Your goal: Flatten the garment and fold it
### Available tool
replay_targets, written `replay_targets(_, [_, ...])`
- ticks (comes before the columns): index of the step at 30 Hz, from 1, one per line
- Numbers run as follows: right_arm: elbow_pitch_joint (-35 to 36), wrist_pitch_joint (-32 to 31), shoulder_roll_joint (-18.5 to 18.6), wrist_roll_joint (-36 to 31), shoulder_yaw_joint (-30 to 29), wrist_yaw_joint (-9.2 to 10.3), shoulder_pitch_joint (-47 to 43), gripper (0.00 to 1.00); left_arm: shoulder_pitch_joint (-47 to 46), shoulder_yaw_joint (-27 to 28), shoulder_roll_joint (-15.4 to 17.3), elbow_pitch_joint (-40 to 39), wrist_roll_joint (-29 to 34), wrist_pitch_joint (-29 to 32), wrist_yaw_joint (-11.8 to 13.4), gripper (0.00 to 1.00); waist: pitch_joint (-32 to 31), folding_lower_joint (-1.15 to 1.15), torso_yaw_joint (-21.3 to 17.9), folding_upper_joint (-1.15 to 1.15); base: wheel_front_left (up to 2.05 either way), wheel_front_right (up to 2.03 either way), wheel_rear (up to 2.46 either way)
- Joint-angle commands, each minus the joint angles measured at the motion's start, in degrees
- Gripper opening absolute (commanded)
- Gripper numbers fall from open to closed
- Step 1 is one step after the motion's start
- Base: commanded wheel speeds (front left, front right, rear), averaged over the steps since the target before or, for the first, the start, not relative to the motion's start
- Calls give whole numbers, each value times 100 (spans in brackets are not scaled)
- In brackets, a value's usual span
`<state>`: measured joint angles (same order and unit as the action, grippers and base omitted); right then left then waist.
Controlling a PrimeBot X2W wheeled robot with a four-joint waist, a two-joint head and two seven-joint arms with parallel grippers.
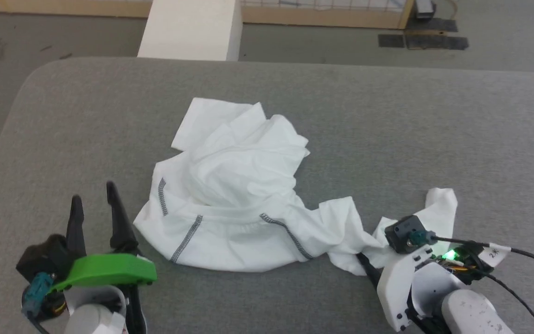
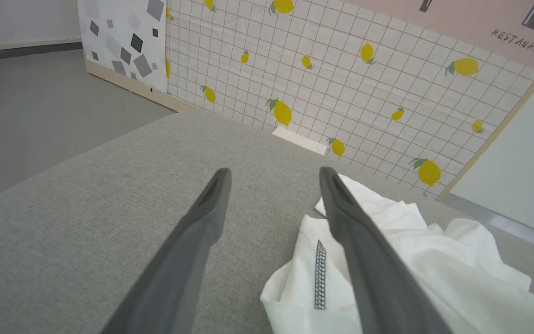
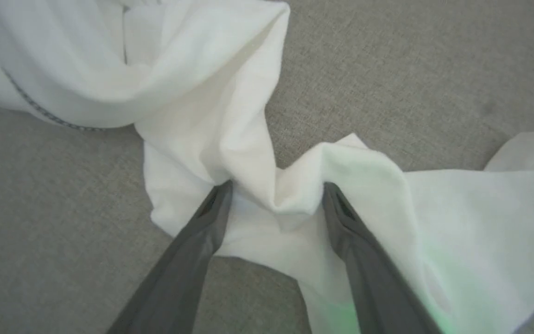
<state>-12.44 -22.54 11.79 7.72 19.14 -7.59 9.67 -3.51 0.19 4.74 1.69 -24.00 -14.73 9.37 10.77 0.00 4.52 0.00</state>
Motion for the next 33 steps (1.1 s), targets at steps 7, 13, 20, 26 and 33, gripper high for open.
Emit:
replay_targets(7, [-344, -643, 18, 254, 24, 10, 358, 0, -77, 179, -171, -92, 363, -26, -300, 100, 190, 0, 249, 0, 0, 0, 0])
replay_targets(13, [-99, 349, -91, 197, -1416, 10, 226, 0, 1, 195, -184, -13, 302, -26, -392, 100, -77, 0, 130, 0, 0, 0, 0])
replay_targets(20, [303, 702, -349, -420, -3498, 10, -230, 0, 158, 163, -185, -26, 344, -27, -426, 100, -343, 0, -146, 0, 0, 0, 0])
replay_targets(26, [233, 608, -635, -755, -4599, 10, -333, 0, 207, 82, -186, 40, 389, -27, -490, 100, -425, 0, -428, 0, 0, 0, 0])
replay_targets(33, [406, 321, -720, -522, -4282, 10, -566, 100, 142, 86, -186, 115, 537, -27, -668, 100, -540, 0, -577, 0, 0, 0, 0])
